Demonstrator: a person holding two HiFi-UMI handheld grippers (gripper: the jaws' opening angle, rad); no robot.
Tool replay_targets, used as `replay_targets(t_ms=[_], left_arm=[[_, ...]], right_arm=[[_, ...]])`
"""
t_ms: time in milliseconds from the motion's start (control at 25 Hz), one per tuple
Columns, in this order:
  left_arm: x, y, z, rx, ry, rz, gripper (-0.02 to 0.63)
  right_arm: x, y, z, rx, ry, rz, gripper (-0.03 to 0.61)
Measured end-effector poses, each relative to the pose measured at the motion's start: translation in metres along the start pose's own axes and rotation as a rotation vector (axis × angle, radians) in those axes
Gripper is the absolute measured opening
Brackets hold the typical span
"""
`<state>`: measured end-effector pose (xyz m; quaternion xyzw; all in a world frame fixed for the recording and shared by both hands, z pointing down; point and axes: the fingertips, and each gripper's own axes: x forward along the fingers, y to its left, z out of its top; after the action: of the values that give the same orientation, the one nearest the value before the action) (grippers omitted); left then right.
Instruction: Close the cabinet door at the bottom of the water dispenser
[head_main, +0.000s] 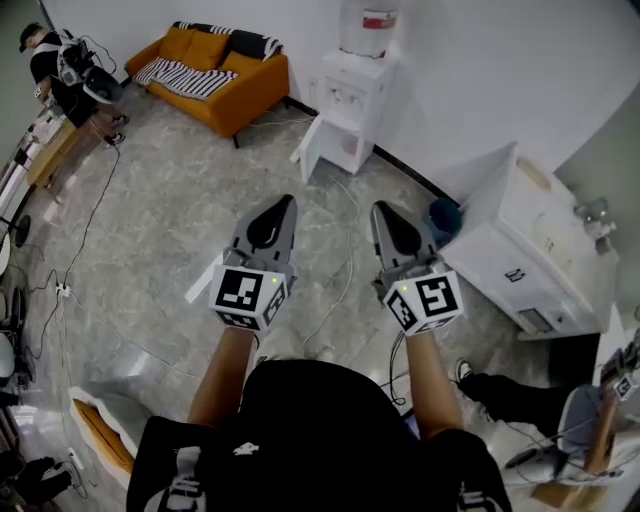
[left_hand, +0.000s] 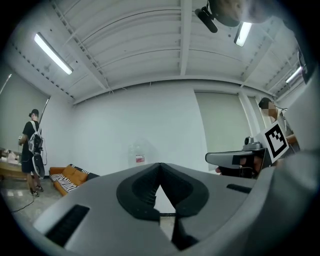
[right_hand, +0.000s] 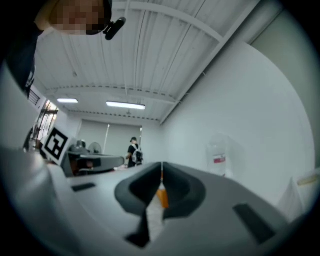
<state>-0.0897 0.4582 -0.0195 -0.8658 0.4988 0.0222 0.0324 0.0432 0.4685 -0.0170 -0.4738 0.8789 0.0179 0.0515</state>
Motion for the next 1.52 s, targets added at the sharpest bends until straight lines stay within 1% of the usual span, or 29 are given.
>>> replay_targets(t_ms=[160,400,560,720,1000,1200,1400,1520], left_arm=[[0.005,-0.008,0.000,0.034,0.013,0.002,0.008],[0.025,-0.002,-0.004,0.044,0.011,0.006,0.008],[0.048,0.010,-0.012,0.035,0.008,0.007,0.008],[0.080,0.028,-0.022,0.021,0.014,0.000,0.008],[0.150,0.081,-0.033,0.000,0.021,-0.027,0.008],[0.207,0.134,-0.033,-0.014,0.022,-0.056,0.008],[0.253,0.192,-0.034,-0.021,0.027,-0.072,0.007],[0.280,0.223,-0.040,-0.020,0.039,-0.082,0.008]], right_arm=[[-0.001,-0.006,-0.002,0.016,-0.003,0.020,0.035],[0.010,-0.018,-0.006,0.030,-0.016,0.033,0.035],[0.029,-0.034,-0.012,0.028,-0.012,0.030,0.035],[0.059,-0.054,-0.021,0.030,-0.002,0.025,0.035],[0.136,-0.089,-0.032,0.038,0.012,0.002,0.035],[0.209,-0.113,-0.030,0.036,0.014,-0.021,0.035],[0.282,-0.129,-0.032,0.040,0.022,-0.037,0.035],[0.322,-0.140,-0.038,0.044,0.030,-0.049,0.035]])
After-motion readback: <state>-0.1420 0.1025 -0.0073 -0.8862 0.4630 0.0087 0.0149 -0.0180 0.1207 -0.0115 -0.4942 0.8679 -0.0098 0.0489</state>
